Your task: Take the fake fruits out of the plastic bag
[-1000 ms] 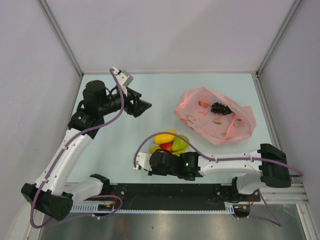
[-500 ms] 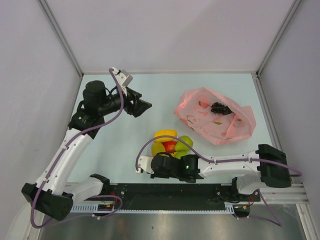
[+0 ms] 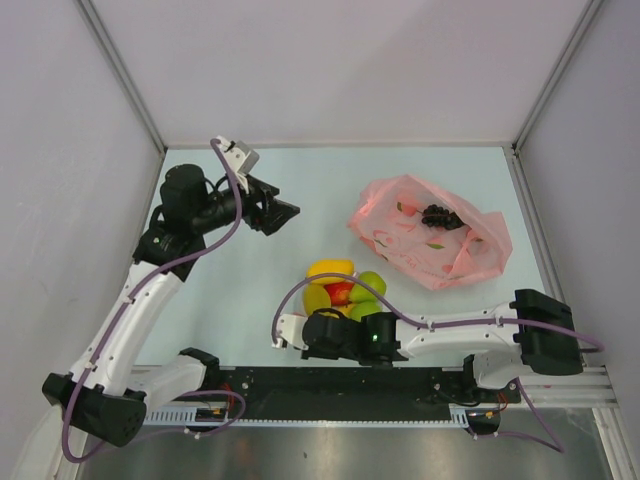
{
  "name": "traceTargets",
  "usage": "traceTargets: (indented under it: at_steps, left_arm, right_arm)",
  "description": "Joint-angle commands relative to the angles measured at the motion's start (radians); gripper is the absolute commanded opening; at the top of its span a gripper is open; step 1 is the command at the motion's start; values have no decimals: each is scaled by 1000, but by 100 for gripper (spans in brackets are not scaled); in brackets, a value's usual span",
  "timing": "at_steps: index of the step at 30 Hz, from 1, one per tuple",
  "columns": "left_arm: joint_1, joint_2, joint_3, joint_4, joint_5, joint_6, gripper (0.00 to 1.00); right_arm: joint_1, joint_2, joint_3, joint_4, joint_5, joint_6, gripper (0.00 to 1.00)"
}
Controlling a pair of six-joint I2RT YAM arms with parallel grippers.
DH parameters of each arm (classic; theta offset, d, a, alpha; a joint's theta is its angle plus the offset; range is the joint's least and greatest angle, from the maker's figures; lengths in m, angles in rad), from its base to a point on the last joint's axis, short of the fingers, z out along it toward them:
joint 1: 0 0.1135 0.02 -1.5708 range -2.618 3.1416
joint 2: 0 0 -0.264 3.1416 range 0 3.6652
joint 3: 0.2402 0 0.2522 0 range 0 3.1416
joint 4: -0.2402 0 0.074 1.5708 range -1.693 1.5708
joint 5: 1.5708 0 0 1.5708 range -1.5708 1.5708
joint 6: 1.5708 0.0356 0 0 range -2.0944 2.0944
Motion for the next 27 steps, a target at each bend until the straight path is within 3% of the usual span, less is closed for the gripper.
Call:
traceTargets:
  at_steps: [1,8,13,20,27]
  left_arm:
    - [17,-25,-8,34,30,-28,76]
    - [26,-19,-1,42,44,-42,76]
    - [31,-17,-7,48,51,-49,76]
    - [32,-14,-7,56,60,-55,76]
    - [34,-2,-1,62,68,-63,76]
  right_arm:
    - [-9,1,-6,39,20,26,3]
    - [2,3,-12,48,12,29,29]
    - [2,0,-23,51,12,26,31]
    - [2,-8,-30,45,-2,21,43]
    - [2,-6,-41,57,-17,6,44]
